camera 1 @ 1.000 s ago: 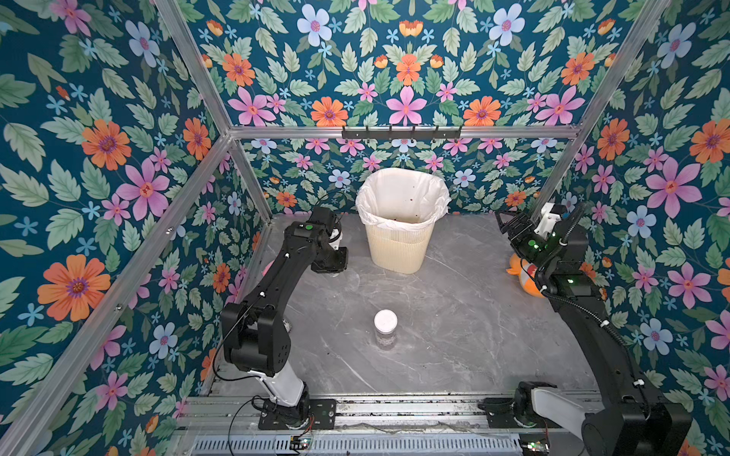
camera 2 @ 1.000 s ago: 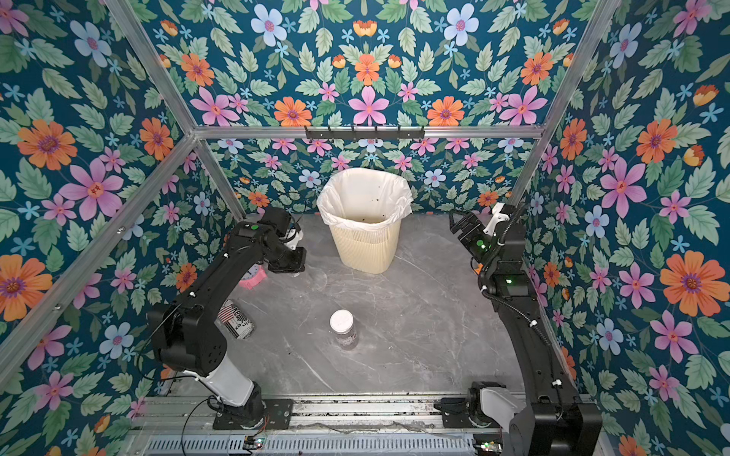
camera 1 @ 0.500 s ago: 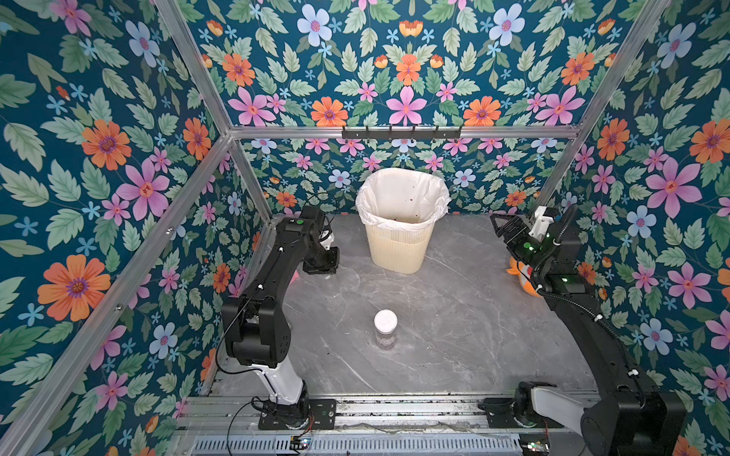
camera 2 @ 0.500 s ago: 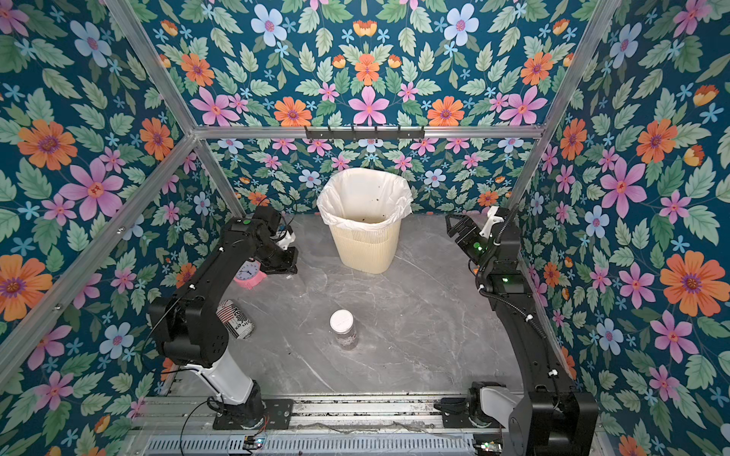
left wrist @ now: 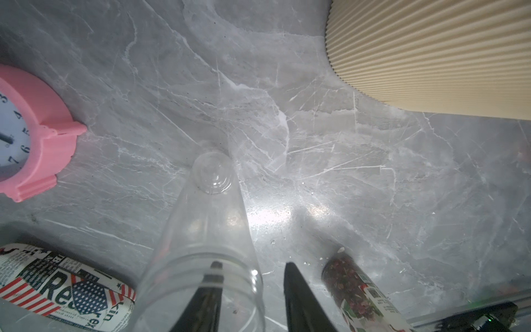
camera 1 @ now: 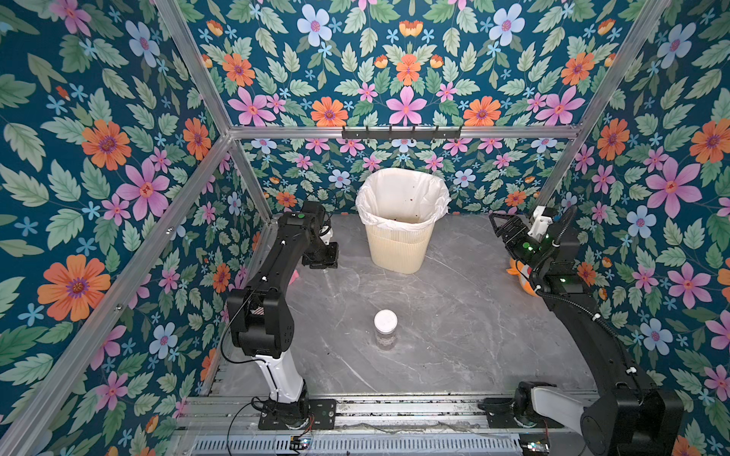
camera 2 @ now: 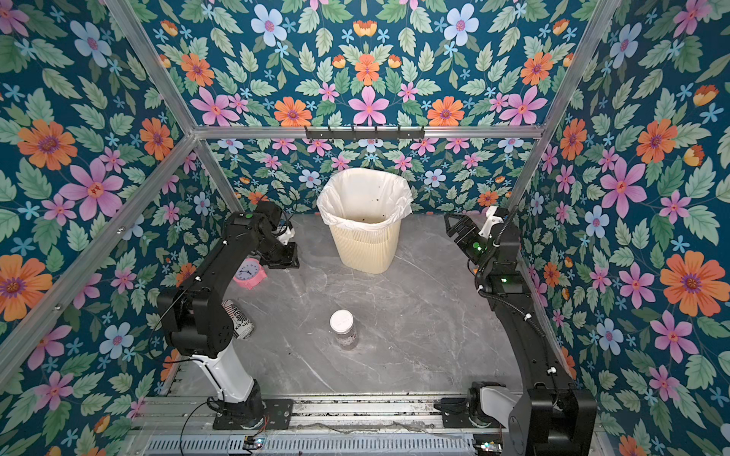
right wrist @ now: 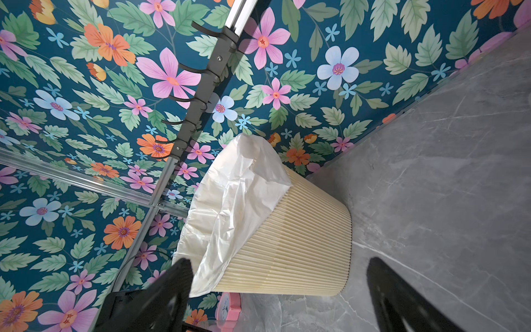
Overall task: Empty the moldy dried flower tea in the jars
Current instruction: Place the jar at the center of the board, then pick up the jar from the center of the board.
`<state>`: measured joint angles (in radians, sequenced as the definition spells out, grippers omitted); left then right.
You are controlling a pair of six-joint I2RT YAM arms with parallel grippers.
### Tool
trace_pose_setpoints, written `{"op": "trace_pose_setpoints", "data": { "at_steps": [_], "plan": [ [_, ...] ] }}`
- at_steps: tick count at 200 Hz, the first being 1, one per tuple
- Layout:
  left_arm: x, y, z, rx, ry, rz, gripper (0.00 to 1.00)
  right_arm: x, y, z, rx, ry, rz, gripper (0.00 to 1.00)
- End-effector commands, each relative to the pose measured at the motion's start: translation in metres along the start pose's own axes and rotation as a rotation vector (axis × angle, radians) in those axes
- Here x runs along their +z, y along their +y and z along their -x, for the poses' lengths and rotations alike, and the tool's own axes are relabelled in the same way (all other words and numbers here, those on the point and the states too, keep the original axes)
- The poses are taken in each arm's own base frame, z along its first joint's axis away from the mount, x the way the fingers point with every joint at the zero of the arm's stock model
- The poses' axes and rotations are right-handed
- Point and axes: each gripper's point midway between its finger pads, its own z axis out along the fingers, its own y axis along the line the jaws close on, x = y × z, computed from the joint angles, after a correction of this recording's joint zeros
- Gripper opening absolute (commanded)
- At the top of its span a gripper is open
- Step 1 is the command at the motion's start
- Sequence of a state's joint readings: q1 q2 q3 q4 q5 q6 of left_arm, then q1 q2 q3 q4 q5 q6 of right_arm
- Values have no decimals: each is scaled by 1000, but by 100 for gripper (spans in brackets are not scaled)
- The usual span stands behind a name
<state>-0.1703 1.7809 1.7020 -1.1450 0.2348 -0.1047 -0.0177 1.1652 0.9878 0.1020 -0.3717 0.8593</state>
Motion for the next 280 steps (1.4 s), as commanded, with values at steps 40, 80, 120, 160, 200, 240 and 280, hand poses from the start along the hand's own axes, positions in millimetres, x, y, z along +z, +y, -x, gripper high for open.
{"op": "trace_pose_setpoints", "data": {
  "at_steps": [40,80,120,160,200,240,280],
  "plan": [
    [-18,7,14,-3,-84,55,50,2,9,3,3,-4,43,95],
    [-28,5,19,-5,-124,55,54,2,9,2,1,-2,38,95],
    [-70,-10,49,10,-334,0,60,5,4,-3,-16,15,9,95],
    [-117,-43,59,42,-515,-125,65,9,10,-24,-125,83,-21,96],
    [-112,-91,32,144,-554,-198,75,14,15,-68,-227,229,-33,96],
    [-83,-124,-12,189,-573,-262,80,1,19,-120,-363,390,-48,97],
    [-58,-123,-47,143,-636,-349,80,-18,27,-168,-430,559,-34,96]
  ]
}}
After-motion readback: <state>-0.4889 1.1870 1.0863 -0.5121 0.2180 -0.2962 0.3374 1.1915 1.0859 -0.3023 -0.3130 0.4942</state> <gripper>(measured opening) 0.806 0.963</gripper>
